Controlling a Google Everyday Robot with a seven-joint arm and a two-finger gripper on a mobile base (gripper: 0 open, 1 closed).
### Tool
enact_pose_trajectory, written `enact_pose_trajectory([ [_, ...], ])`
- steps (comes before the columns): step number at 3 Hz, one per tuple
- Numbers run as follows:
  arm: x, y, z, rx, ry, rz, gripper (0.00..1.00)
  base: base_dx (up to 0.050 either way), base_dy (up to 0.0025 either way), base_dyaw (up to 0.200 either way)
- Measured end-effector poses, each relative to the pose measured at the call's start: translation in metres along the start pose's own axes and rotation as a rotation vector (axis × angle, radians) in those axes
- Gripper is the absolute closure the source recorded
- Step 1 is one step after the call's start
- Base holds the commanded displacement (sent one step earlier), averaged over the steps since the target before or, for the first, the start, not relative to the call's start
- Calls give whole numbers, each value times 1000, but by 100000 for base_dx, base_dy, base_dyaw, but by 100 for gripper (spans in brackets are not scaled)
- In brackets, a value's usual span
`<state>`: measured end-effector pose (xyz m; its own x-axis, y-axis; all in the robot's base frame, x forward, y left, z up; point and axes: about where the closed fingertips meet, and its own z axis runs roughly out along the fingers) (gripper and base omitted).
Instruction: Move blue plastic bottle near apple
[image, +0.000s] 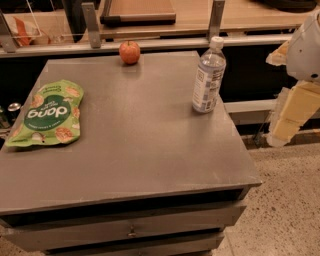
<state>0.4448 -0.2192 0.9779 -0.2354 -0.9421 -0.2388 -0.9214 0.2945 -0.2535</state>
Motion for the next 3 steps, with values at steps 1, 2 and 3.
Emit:
enact_pose_trajectory([
  [1,-5,-18,7,15,-89,42,0,0,0,0],
  [2,-13,-37,19,24,-193,94,0,0,0,0],
  [3,-19,-53,38,26,-287,142,0,0,0,0],
])
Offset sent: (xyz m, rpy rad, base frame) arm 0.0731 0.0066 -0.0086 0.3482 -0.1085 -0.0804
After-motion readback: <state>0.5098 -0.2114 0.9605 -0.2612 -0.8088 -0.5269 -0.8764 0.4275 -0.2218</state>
